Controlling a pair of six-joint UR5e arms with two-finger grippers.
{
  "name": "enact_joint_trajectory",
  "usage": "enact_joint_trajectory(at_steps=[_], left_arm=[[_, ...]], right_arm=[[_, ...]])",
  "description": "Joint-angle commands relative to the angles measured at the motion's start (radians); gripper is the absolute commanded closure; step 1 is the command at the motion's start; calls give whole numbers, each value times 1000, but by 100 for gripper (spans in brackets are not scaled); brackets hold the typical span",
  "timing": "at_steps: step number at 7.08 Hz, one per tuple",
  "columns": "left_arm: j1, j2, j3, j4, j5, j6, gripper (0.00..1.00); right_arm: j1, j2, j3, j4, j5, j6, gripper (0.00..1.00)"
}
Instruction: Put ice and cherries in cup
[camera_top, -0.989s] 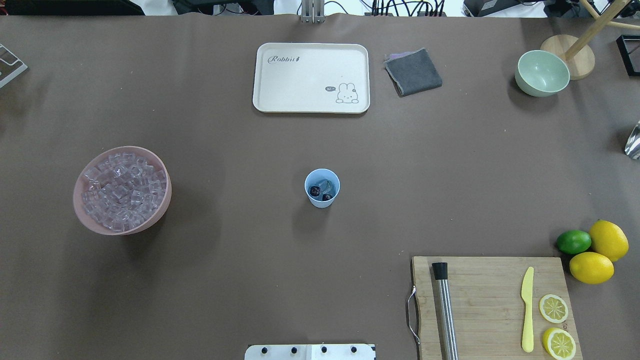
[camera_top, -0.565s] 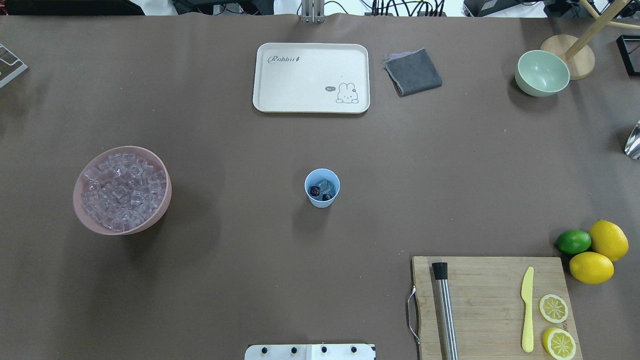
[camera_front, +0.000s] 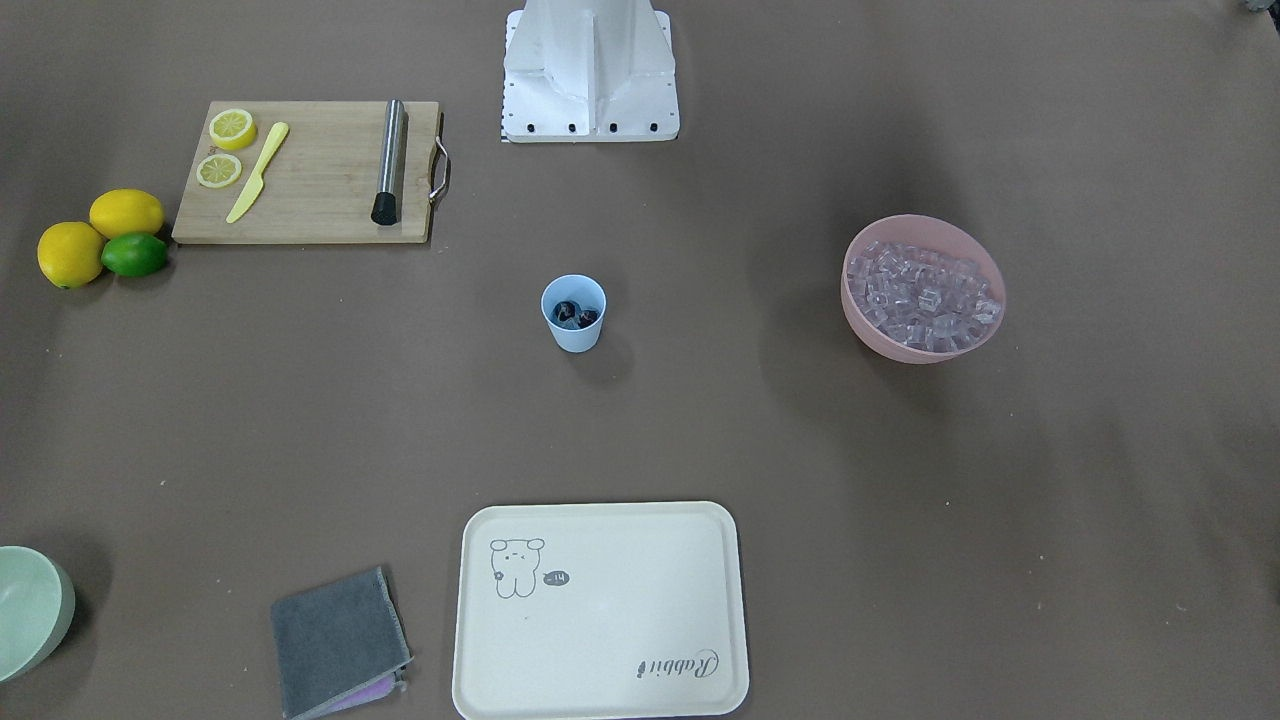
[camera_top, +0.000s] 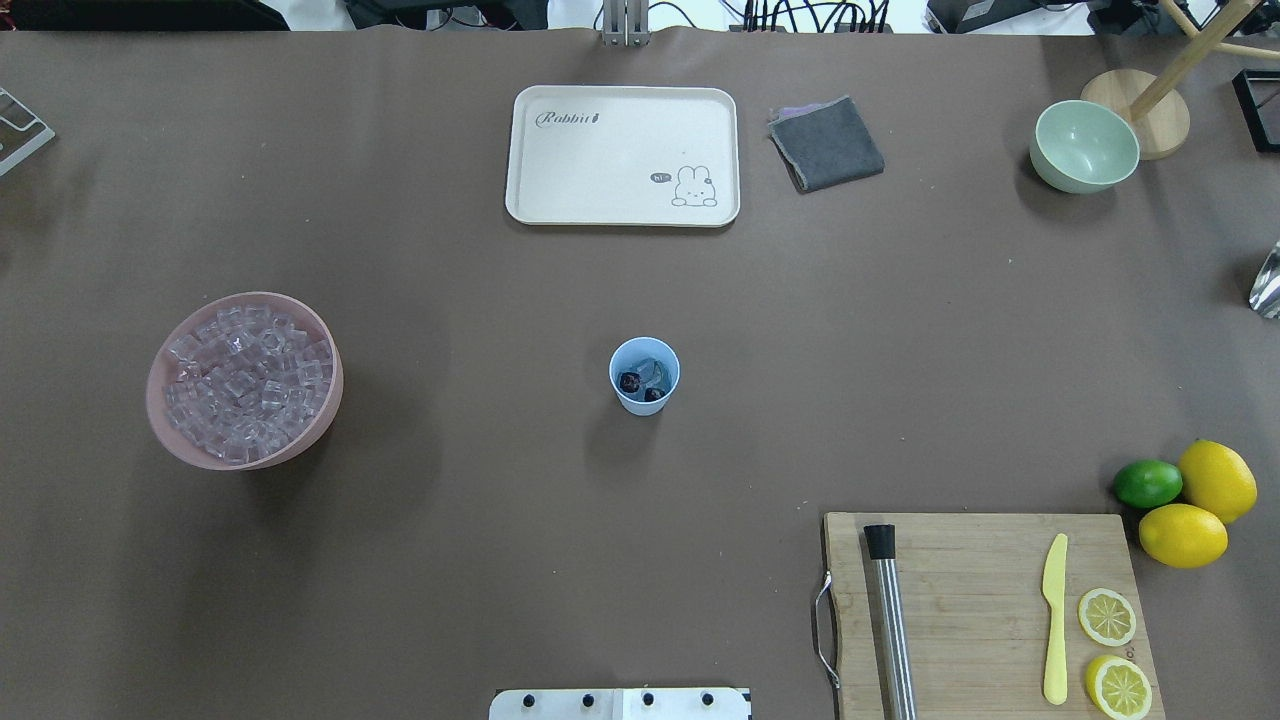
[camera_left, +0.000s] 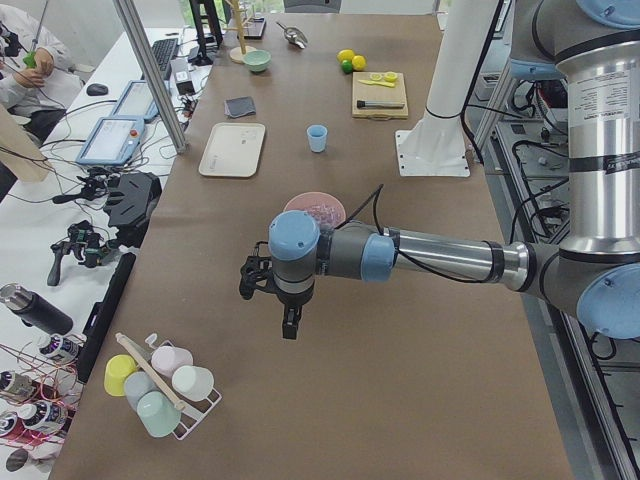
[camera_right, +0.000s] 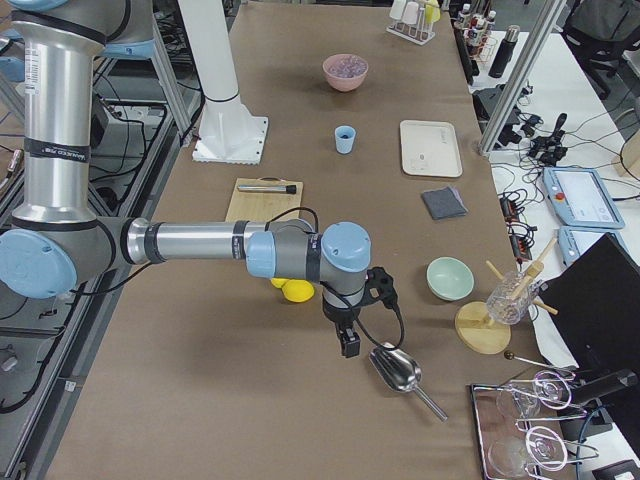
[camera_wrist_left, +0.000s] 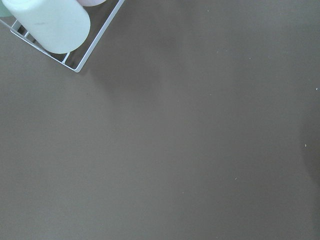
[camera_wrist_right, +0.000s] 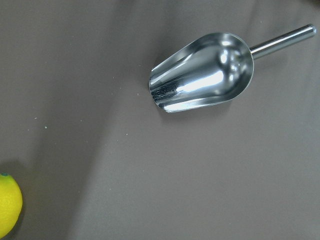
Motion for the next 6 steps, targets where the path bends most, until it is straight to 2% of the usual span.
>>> enact_joint_trajectory(at_steps=[1,3,6], left_arm=[[1,1,1,-1,4,-3,2],[-3,4,-31,0,4,-4,2],[-3,3,-22,2,7,-3,2]], right_arm=[[0,3,-6,-1,4,-1,0],[-2,3,-7,-1,1,-1,0],[-2,6,-7,1,-3,1,0]])
